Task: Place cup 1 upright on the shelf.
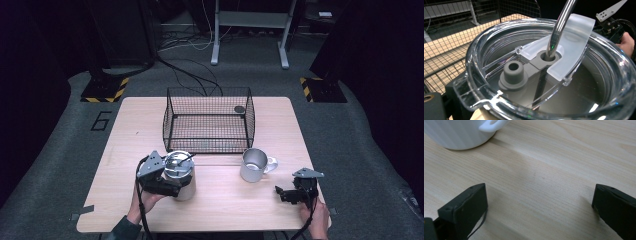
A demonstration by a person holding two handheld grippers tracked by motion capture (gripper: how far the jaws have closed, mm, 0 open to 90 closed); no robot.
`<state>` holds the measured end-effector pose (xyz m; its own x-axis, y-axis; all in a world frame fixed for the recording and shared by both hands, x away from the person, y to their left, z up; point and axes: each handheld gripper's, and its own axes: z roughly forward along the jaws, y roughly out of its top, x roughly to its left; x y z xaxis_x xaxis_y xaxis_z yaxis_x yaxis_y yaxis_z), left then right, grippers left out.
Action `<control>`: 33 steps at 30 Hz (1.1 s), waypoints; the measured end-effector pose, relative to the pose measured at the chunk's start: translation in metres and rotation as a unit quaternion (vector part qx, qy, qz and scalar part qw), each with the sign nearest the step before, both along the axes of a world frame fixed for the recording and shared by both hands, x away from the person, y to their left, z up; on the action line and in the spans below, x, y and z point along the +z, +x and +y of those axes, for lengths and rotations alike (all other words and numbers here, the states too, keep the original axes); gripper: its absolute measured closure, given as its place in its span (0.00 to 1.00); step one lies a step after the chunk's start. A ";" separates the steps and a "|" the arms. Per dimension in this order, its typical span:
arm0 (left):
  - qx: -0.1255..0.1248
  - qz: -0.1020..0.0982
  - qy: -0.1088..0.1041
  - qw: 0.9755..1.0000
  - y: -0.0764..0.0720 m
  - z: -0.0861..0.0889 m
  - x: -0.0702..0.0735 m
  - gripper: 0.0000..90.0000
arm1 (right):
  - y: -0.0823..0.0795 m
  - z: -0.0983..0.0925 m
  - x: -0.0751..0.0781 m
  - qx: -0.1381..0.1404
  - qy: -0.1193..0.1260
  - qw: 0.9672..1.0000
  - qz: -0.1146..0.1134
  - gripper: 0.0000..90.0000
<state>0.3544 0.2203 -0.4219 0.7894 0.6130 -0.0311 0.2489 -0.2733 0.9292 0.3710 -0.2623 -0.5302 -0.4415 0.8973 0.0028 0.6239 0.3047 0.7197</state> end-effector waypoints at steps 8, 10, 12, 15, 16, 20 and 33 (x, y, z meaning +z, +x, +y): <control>-0.006 -0.004 -0.001 1.000 0.009 0.000 0.012 0.04 | 0.000 0.000 0.000 0.001 -0.001 1.000 0.002 0.00; -0.010 -0.004 0.000 1.000 0.012 -0.001 0.015 0.04 | 0.000 0.000 0.000 0.001 -0.001 1.000 0.001 0.00; -0.014 -0.005 0.000 1.000 0.014 -0.001 0.018 0.04 | 0.000 0.000 0.000 0.000 0.000 1.000 0.000 0.00; -0.017 -0.010 0.003 1.000 0.016 -0.001 0.024 0.04 | 0.000 0.000 0.000 0.001 -0.001 1.000 0.001 0.00; -0.015 -0.013 0.003 1.000 0.017 -0.001 0.027 0.04 | 0.000 0.000 0.000 0.001 -0.001 1.000 0.001 0.00; -0.020 -0.018 -0.002 1.000 0.021 -0.001 0.036 0.04 | 0.000 0.000 0.000 0.001 -0.001 1.000 0.002 0.00; -0.043 -0.013 -0.021 0.999 0.037 0.002 0.061 0.04 | 0.000 0.000 0.000 0.001 0.000 1.000 0.000 0.00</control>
<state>0.3913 0.2221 -0.3608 0.8399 0.5417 -0.0352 0.2024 -0.2524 0.9462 0.3711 -0.2624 -0.5302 -0.4426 0.8967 0.0027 0.6241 0.3059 0.7190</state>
